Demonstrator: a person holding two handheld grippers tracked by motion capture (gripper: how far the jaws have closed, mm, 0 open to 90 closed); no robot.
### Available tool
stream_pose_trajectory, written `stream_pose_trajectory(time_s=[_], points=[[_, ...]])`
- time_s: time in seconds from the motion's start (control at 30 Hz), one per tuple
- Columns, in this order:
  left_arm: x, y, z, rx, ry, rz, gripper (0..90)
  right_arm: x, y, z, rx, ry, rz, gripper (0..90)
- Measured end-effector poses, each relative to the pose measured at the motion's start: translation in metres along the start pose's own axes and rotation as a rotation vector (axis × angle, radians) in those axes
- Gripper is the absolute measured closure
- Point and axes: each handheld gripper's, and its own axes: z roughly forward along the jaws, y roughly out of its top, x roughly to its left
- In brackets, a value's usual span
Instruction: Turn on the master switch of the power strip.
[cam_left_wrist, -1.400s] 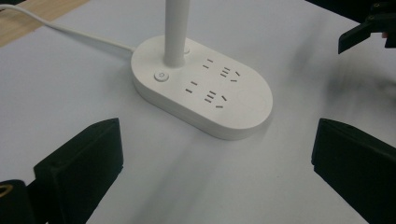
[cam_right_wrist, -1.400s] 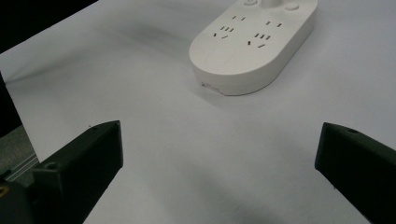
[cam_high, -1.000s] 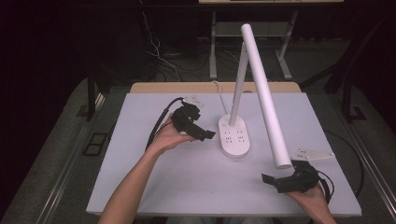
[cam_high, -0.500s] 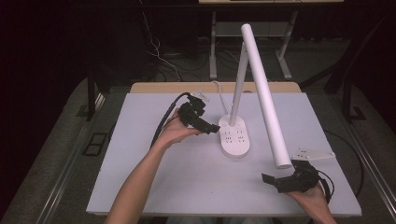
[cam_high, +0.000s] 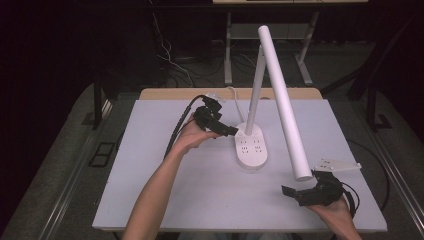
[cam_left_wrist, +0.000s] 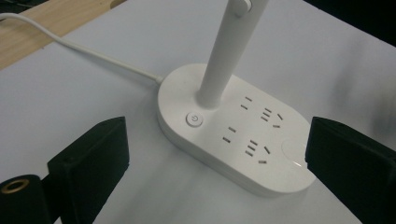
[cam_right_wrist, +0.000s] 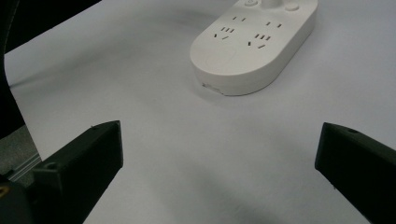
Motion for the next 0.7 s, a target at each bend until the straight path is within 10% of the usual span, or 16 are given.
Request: stream_pose_trajectory(time_s=[0.7], points=[[0.011, 0.000, 0.019, -0.064, 0.009, -0.093, 23.1, -0.002, 0.000, -0.001, 0.008, 0.006, -0.001, 0.5]])
